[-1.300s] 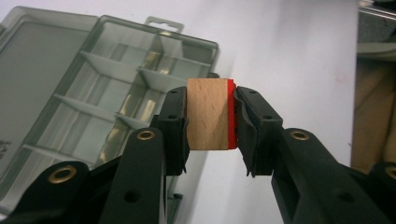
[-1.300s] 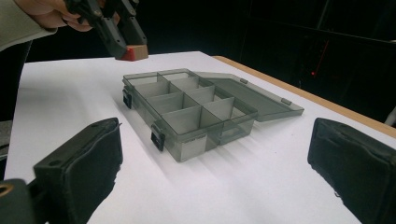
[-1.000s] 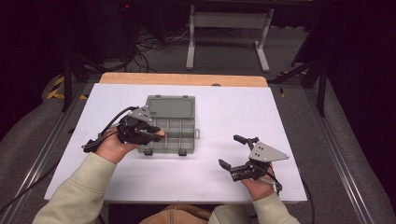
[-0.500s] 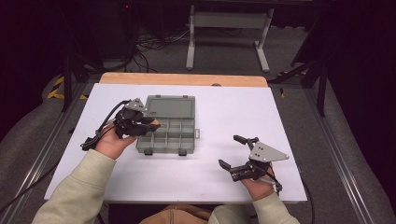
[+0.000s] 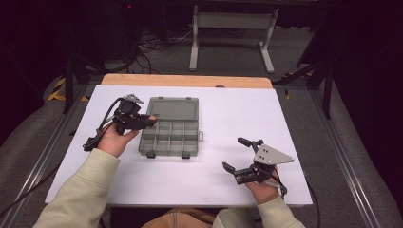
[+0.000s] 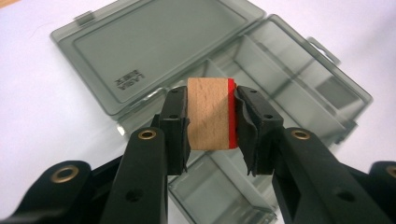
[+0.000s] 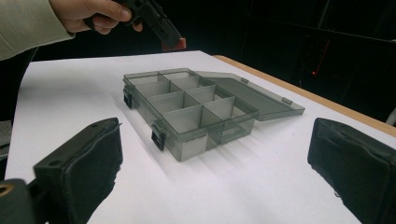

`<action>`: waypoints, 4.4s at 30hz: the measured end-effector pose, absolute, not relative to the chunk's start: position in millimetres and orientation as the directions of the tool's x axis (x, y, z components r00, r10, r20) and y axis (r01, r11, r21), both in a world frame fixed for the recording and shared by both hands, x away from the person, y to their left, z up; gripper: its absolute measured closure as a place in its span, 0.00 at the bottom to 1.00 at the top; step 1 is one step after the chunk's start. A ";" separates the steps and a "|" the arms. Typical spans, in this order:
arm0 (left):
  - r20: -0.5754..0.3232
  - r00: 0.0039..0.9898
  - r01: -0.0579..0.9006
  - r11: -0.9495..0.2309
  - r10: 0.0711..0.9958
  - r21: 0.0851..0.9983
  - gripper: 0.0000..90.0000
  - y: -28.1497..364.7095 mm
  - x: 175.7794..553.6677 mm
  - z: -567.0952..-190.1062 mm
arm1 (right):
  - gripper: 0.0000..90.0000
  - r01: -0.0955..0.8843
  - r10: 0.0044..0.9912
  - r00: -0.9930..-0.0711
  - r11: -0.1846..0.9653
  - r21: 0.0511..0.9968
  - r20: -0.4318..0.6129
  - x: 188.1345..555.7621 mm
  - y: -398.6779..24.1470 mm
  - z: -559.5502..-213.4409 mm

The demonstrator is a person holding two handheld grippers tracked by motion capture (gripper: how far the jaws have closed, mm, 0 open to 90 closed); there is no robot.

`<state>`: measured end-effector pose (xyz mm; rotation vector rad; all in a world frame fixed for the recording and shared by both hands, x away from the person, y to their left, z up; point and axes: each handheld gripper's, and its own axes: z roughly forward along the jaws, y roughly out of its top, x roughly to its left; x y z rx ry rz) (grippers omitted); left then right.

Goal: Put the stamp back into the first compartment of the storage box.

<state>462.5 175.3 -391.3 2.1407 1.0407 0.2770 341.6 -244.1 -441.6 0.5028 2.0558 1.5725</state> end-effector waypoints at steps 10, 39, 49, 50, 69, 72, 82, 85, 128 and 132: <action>-0.137 0.609 0.630 -0.372 0.781 0.681 0.74 177.3 470.7 -395.7 | 0.04 -0.008 0.567 -0.808 0.262 0.965 -0.161 341.7 -244.3 -441.6; -0.179 0.495 0.720 -0.286 0.850 0.633 0.73 175.9 488.2 -422.9 | 0.04 -0.017 0.560 -0.812 0.261 0.965 -0.166 341.1 -244.6 -441.6; -0.185 0.501 0.733 -0.300 0.846 0.610 0.73 174.8 490.5 -431.2 | 0.04 -0.015 0.558 -0.813 0.264 0.965 -0.165 341.2 -244.4 -441.7; -0.190 0.500 0.737 -0.299 0.845 0.607 0.73 174.0 490.4 -431.5 | 0.04 -0.016 0.558 -0.813 0.264 0.965 -0.166 341.2 -244.5 -441.7; -0.179 0.509 0.749 -0.330 0.842 0.575 0.73 168.6 492.3 -437.0 | 0.04 -0.014 0.558 -0.813 0.263 0.965 -0.164 341.4 -244.5 -441.8; -0.180 0.509 0.752 -0.333 0.842 0.569 0.73 168.2 492.4 -437.6 | 0.04 -0.013 0.558 -0.813 0.263 0.965 -0.164 341.5 -244.6 -441.8; -0.169 0.515 0.744 -0.340 0.840 0.575 0.72 168.6 491.9 -437.2 | 0.04 -0.013 0.559 -0.813 0.263 0.965 -0.164 341.5 -244.5 -441.8; -0.174 0.524 0.736 -0.340 0.834 0.585 0.66 169.1 491.5 -435.6 | 0.04 -0.014 0.559 -0.813 0.262 0.965 -0.164 341.5 -244.5 -441.7; -0.114 0.750 0.426 -0.344 0.652 0.837 0.01 182.7 413.0 -382.7 | 0.04 -0.014 0.556 -0.814 0.268 0.963 -0.167 342.0 -243.2 -442.5; -0.089 0.762 0.385 -0.339 0.641 0.858 0.01 186.4 401.2 -381.3 | 0.04 -0.014 0.556 -0.814 0.270 0.963 -0.167 342.0 -243.4 -442.5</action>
